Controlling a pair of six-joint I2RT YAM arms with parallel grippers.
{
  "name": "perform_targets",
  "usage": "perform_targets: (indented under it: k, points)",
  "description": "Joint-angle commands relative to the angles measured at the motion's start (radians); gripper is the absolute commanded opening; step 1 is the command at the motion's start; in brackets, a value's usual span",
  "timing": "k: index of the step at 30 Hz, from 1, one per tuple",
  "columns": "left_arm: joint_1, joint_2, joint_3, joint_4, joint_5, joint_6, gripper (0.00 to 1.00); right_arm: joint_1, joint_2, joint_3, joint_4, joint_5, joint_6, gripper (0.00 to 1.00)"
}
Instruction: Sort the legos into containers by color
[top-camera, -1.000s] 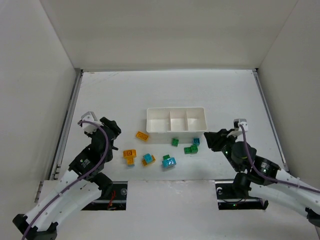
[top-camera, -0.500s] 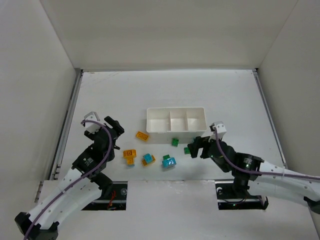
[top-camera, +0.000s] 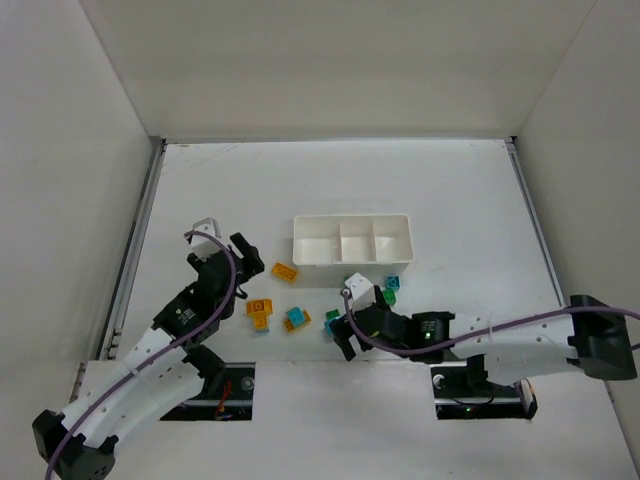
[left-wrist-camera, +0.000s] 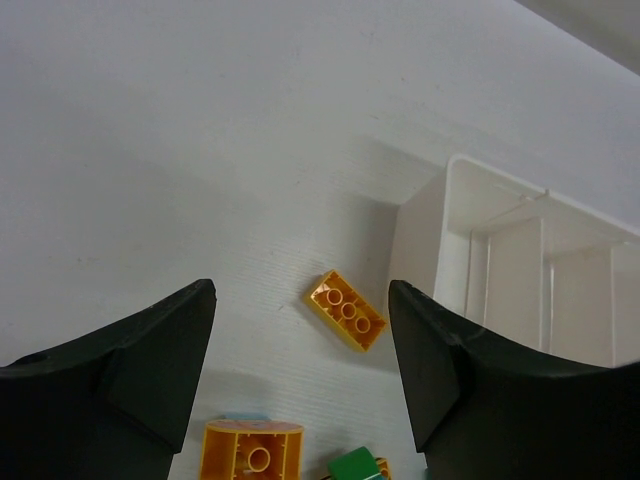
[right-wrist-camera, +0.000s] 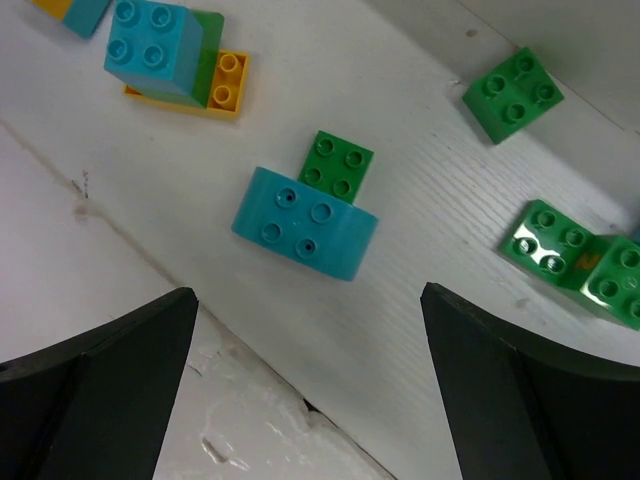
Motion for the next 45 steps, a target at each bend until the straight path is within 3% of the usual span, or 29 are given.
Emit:
perform_targets:
  k: [1, 9, 19, 25, 30, 33, 40, 45]
  points:
    - [-0.006, -0.01, 0.003, 0.064, 0.03, 0.022, 0.68, -0.003, 0.073, 0.063, 0.146, -0.026, -0.024, 1.0]
    - [-0.038, 0.01, -0.002, 0.071, 0.058, 0.019, 0.69, -0.06, 0.268, 0.102, 0.205, -0.023, 0.011, 1.0]
    - [-0.064, 0.02, -0.017, 0.085, 0.058, 0.007, 0.69, -0.06, 0.336, 0.117, 0.226, 0.052, 0.052, 1.0]
    - [-0.079, 0.007, -0.016, 0.071, 0.05, 0.007, 0.68, -0.06, 0.317, 0.122, 0.197, 0.098, 0.055, 0.85]
    - [-0.082, 0.009, -0.008, 0.071, 0.048, 0.013, 0.68, -0.058, 0.327, 0.128, 0.131, 0.095, 0.089, 0.97]
    - [-0.087, 0.001, -0.01, 0.07, 0.045, 0.011, 0.68, -0.049, 0.328, 0.129, 0.108, 0.097, 0.112, 0.98]
    - [-0.091, 0.027, 0.013, 0.053, 0.051, 0.011, 0.65, -0.039, 0.317, 0.123, 0.108, 0.124, 0.141, 0.64]
    - [-0.121, 0.036, 0.047, 0.023, 0.106, -0.007, 0.58, -0.017, 0.209, 0.128, 0.07, 0.178, 0.131, 0.57]
